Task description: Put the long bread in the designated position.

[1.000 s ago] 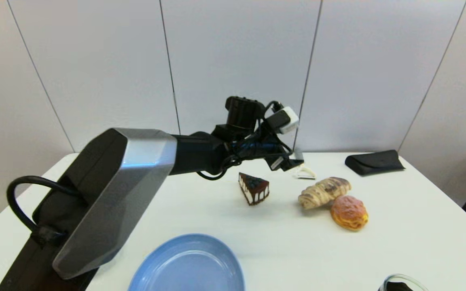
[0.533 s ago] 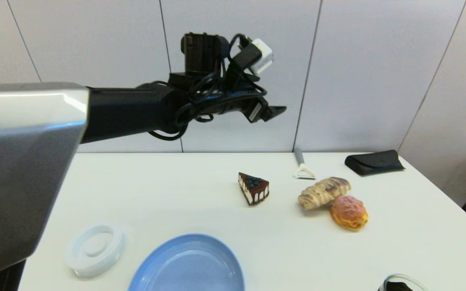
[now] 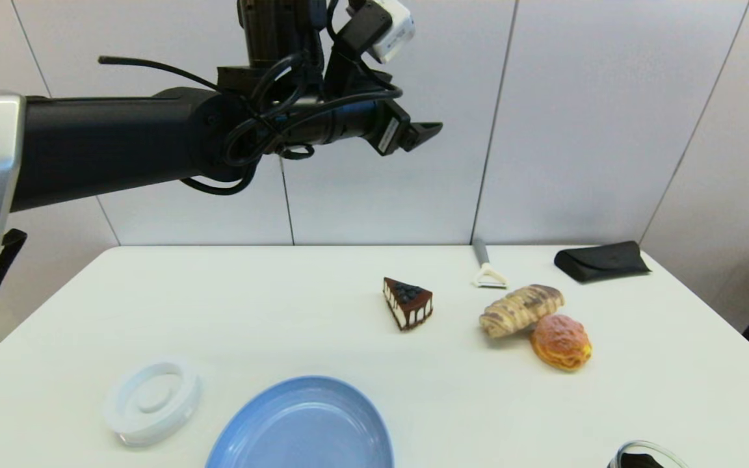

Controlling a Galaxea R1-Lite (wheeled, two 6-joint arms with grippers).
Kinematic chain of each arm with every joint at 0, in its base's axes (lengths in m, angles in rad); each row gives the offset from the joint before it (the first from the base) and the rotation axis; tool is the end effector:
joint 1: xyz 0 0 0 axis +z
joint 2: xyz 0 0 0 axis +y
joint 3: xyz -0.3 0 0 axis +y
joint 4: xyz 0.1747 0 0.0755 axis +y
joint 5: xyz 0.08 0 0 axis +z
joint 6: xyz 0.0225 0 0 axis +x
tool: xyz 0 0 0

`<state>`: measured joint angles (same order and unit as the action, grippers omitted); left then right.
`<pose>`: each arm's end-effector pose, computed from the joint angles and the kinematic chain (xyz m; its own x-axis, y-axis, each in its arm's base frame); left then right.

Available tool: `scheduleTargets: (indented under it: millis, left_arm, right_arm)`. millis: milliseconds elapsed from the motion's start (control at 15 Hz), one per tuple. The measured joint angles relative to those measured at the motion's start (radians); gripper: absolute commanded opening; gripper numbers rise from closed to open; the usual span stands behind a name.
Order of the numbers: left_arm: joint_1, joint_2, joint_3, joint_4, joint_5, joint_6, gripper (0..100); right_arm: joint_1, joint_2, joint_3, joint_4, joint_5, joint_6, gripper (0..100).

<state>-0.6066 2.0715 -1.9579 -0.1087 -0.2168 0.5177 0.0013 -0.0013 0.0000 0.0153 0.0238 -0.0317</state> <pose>0.3490 -0.2480 0.3179 0.6797 -0.7335 -0.0048 0.6393 0.5893 0.4940 -0.0229 0.0005 0.0739 0.9996 0.0251 -0.0140 -0.0255 0.9992 -0.0314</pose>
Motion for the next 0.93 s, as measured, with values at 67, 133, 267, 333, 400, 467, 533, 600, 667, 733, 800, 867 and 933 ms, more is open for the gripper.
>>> scheduleTargets:
  millis: [67,133,267,333,400,467,533,600,667,733,800,867,933]
  left_arm:
    - [0.0,-0.005,0.0,0.0,0.0,0.001,100]
    - [0.0,-0.011,0.0,0.002,0.0,0.001,100]
    - [-0.001,-0.027,0.011,0.008,0.001,-0.001,100]
    - [-0.001,-0.042,0.026,0.014,0.006,-0.001,100]
    - [0.0,-0.064,0.049,0.02,0.022,-0.002,100]
    - [0.001,-0.091,0.076,0.027,0.045,-0.003,100]
    - [0.001,-0.123,0.111,0.035,0.072,-0.004,100]
    - [0.003,-0.162,0.156,0.043,0.099,-0.007,100]
    - [0.004,-0.201,0.203,0.051,0.127,-0.011,100]
    - [0.008,-0.242,0.253,0.061,0.155,-0.02,100]
    - [0.011,-0.29,0.314,0.069,0.191,-0.037,100]
    - [0.012,-0.336,0.377,0.077,0.225,-0.057,100]
    - [0.015,-0.387,0.449,0.081,0.261,-0.081,100]
  right_arm:
    - [0.0,0.0,0.0,0.0,0.0,0.0,100]
    - [0.0,0.0,0.0,0.0,0.0,0.0,100]
    - [0.0,0.0,0.0,0.0,0.0,0.0,100]
    - [0.0,0.0,0.0,0.0,0.0,0.0,100]
    - [0.0,0.0,0.0,0.0,0.0,0.0,100]
    - [0.0,0.0,0.0,0.0,0.0,0.0,100]
    - [0.0,0.0,0.0,0.0,0.0,0.0,100]
    - [0.0,0.0,0.0,0.0,0.0,0.0,100]
    - [0.0,0.0,0.0,0.0,0.0,0.0,100]
    - [0.0,0.0,0.0,0.0,0.0,0.0,100]
    - [0.0,0.0,0.0,0.0,0.001,0.0,100]
    - [0.0,0.0,0.0,0.0,0.0,0.0,100]
    - [0.0,0.0,0.0,0.0,0.0,0.0,100]
